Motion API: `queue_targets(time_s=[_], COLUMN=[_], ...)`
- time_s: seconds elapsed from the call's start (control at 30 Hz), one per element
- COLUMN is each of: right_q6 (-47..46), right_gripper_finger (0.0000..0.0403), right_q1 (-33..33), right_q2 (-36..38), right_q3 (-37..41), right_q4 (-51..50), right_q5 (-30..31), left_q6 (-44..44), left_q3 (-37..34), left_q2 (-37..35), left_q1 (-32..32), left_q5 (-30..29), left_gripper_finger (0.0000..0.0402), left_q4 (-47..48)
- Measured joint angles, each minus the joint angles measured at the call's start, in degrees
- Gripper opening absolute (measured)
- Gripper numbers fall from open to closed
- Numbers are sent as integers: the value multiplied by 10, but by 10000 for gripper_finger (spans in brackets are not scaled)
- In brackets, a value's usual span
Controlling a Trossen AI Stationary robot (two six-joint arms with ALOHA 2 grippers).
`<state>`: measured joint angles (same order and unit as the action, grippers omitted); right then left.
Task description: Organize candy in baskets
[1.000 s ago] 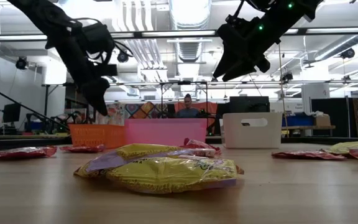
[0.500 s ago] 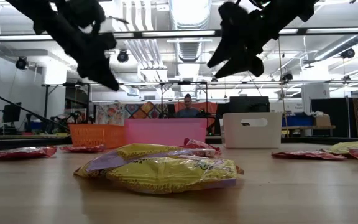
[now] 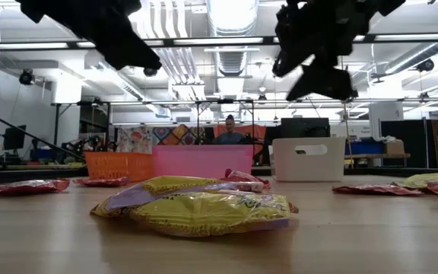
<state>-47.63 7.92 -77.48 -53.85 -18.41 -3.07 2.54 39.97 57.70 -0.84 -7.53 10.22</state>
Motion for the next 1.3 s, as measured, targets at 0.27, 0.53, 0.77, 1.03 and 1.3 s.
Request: queue_targets(time_s=[0.27, 0.53, 0.77, 1.03, 1.3], right_q6=[-99, -127, -224, -267, -210], right_gripper_finger=[194, 194, 194, 194, 194], right_q1=[31, 55, 60, 72, 67], right_q2=[-17, -18, -18, -30, -61], right_q3=[-67, -106, -77, -36, -8], right_q4=[-215, -381, -427, -426, -417], right_q5=[0, -4, -33, -29, 2], left_q6=[-17, -21, -20, -27, -49], left_q3=[0, 0, 0, 0, 0], left_q2=[7, 6, 10, 14, 29], left_q1=[4, 4, 4, 4, 4], left_q5=[-10, -10, -10, -10, -10], left_gripper_finger=[93, 93, 93, 93, 93], left_q4=[-8, -3, 0, -2, -26])
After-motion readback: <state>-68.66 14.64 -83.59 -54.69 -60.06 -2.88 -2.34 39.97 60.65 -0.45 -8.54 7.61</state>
